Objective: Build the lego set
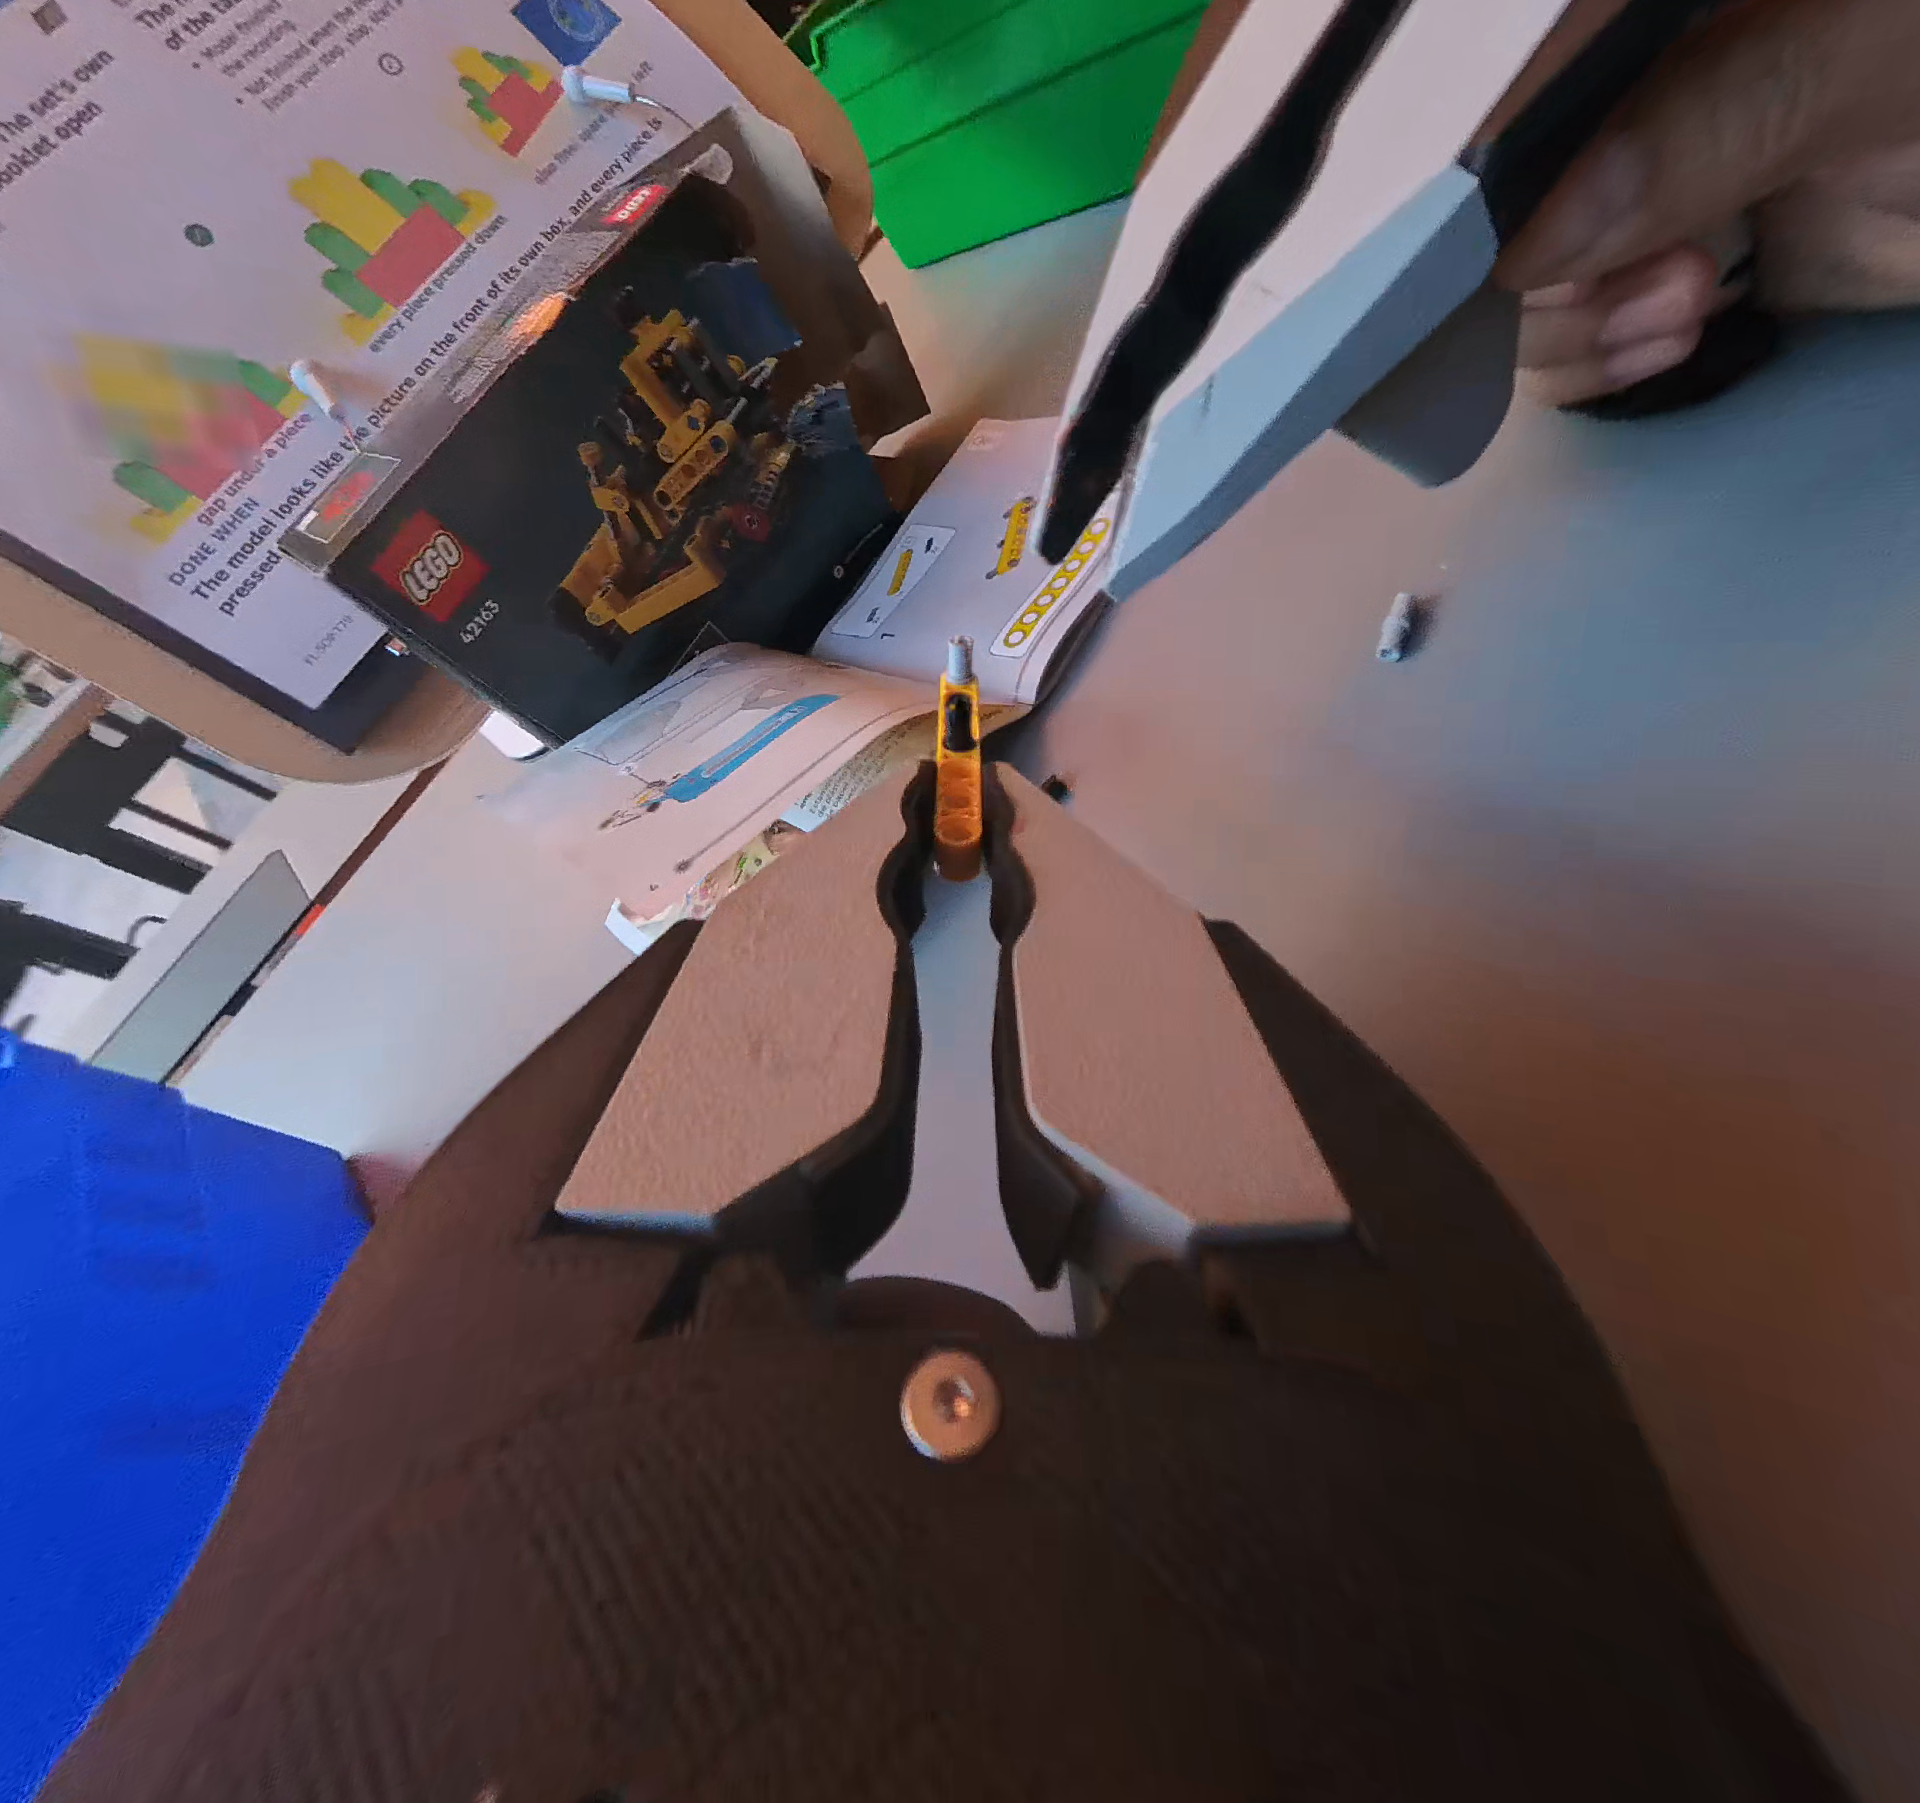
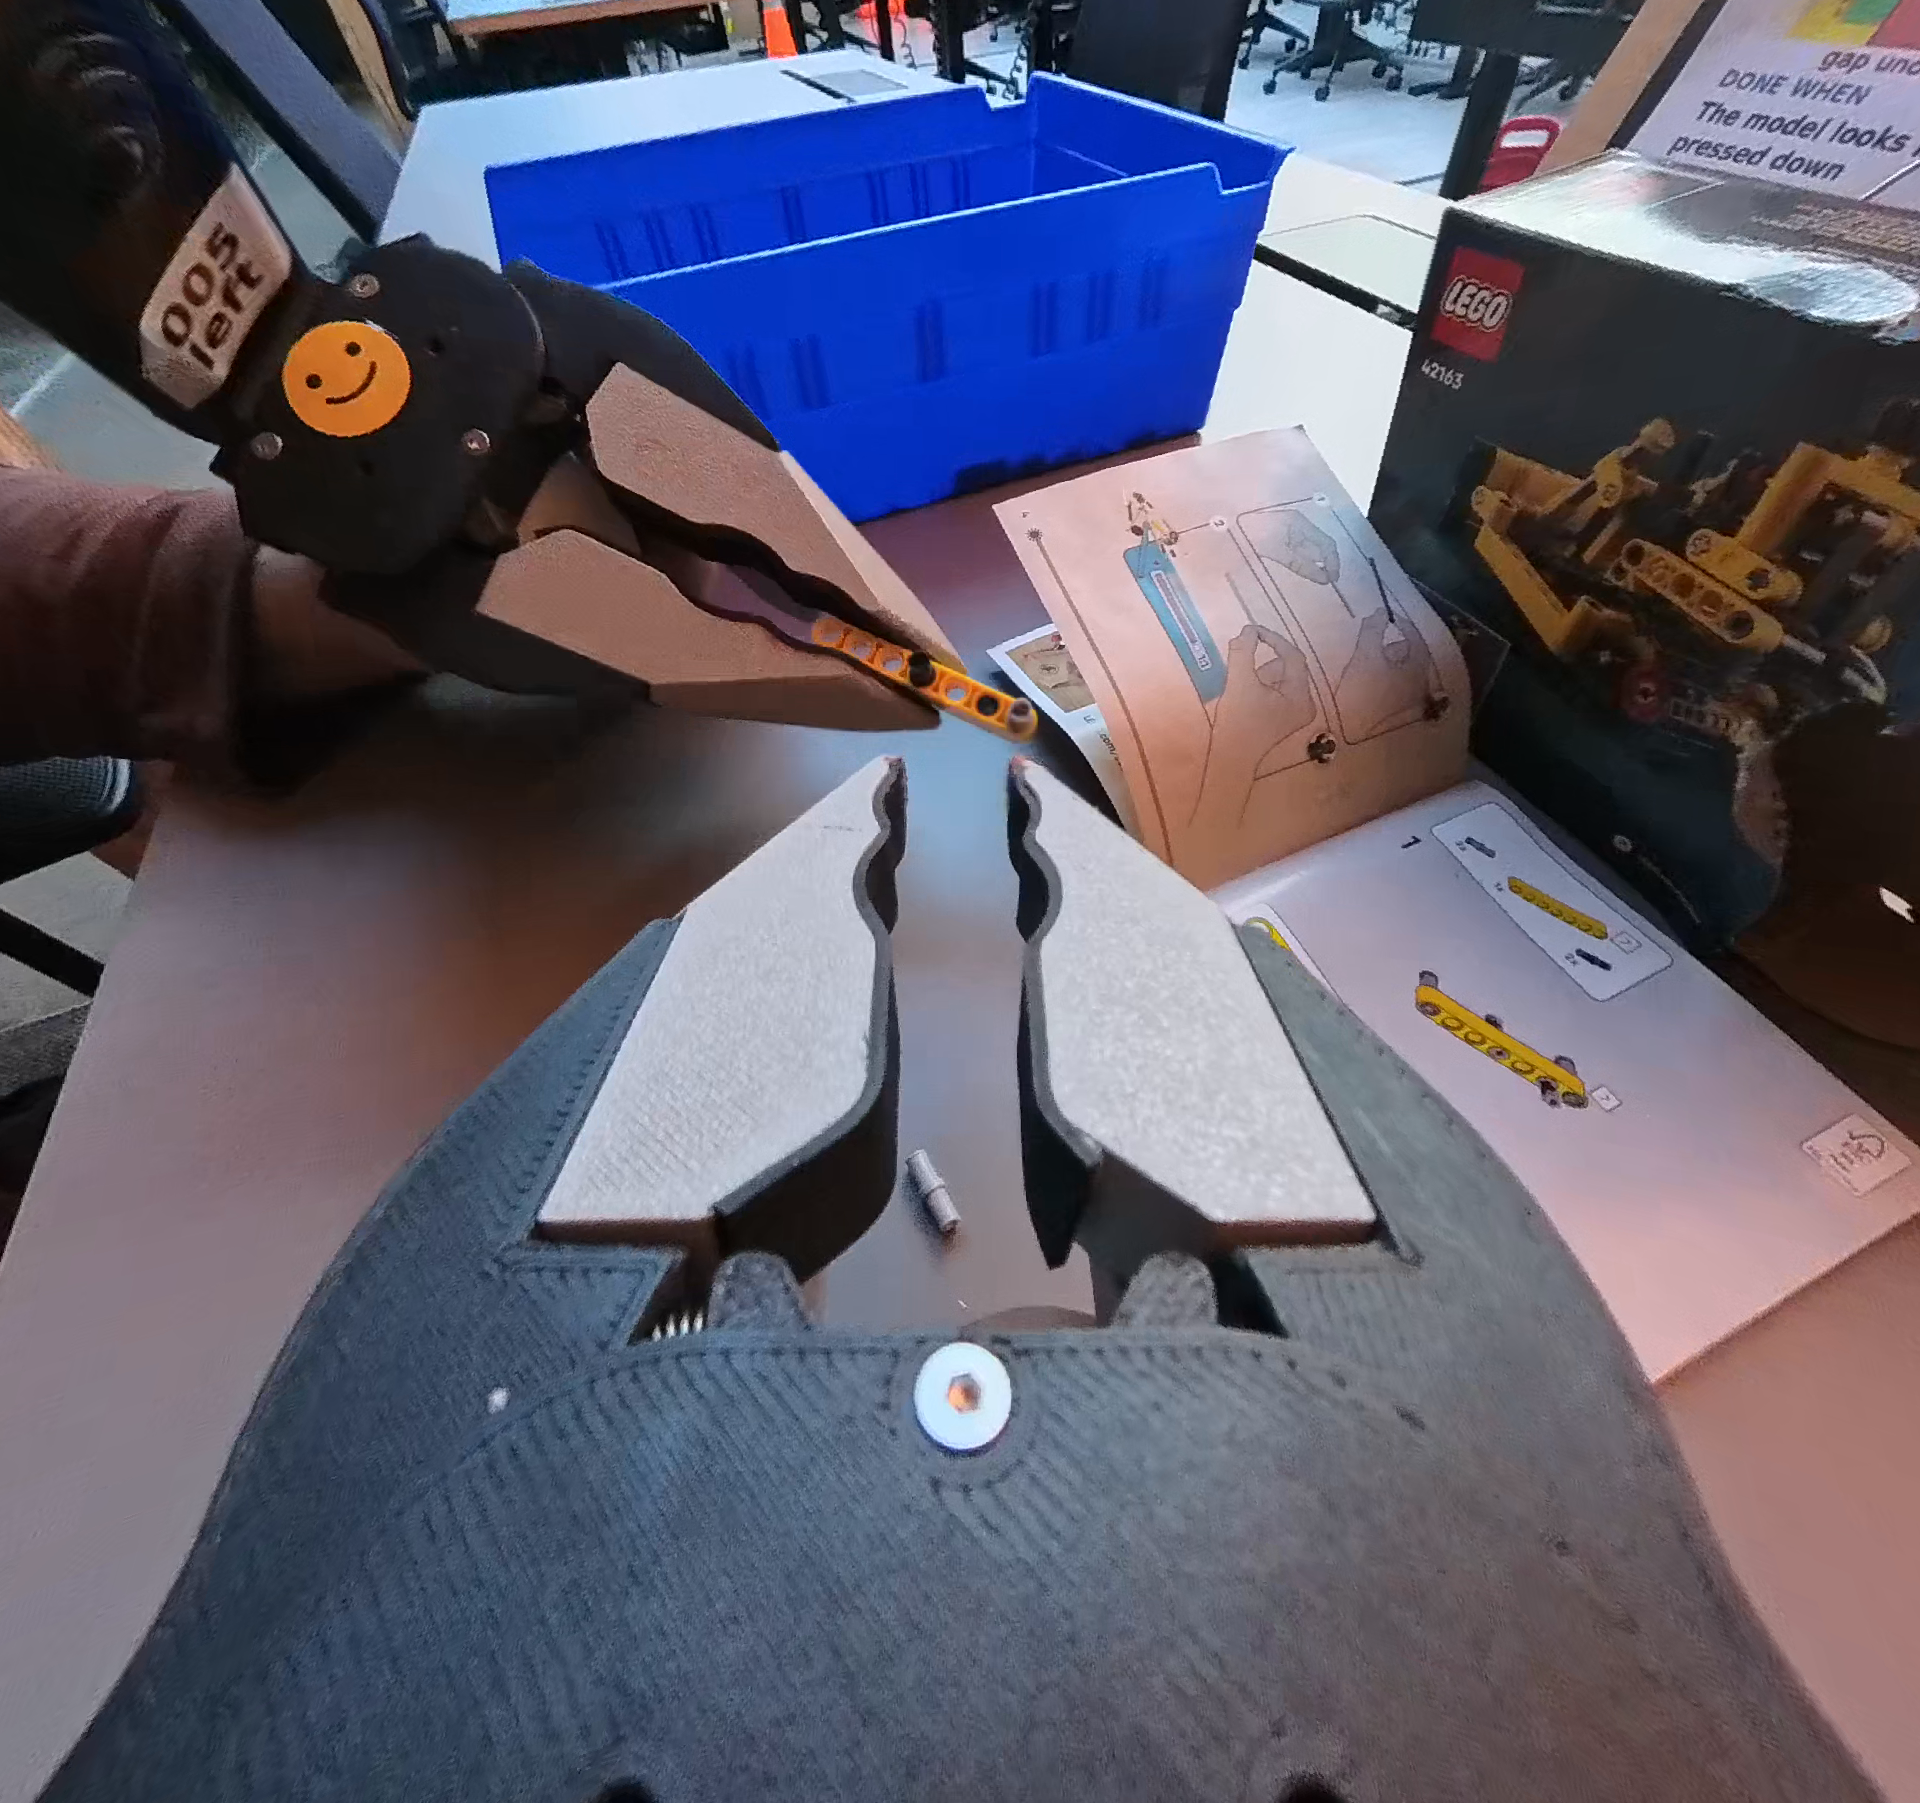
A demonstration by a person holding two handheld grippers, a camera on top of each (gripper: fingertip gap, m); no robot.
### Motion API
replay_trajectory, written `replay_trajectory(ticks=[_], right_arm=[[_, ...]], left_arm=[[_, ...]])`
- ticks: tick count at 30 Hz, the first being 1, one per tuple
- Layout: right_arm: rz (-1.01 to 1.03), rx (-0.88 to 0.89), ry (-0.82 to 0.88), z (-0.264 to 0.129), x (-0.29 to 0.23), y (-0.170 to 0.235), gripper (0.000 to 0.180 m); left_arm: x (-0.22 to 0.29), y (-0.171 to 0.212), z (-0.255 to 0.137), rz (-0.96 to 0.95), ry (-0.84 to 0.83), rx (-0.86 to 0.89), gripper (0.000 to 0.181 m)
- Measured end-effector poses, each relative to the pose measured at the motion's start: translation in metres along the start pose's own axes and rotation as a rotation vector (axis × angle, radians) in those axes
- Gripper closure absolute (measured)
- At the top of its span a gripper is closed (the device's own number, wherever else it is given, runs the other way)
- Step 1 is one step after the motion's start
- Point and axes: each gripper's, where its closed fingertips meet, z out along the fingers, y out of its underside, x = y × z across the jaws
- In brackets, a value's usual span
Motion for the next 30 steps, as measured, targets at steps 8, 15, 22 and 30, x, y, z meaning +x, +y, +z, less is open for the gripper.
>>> replay_trajectory(ticks=[8,15,22,30], right_arm=[[0.002,-0.011,-0.002,0.001,0.000,0.002,0.162],[-0.017,0.009,0.116,-0.012,0.024,-0.001,0.162],[0.030,0.142,0.291,-0.055,0.067,-0.024,0.156],[0.046,0.201,0.352,-0.077,0.083,-0.032,0.156]], left_arm=[[0.000,-0.001,-0.001,-0.010,0.006,0.012,0.176],[0.001,-0.001,0.000,0.021,0.002,0.013,0.176],[-0.002,-0.006,-0.004,-0.047,0.022,0.055,0.176],[-0.004,-0.009,-0.005,-0.058,0.013,0.070,0.176]])
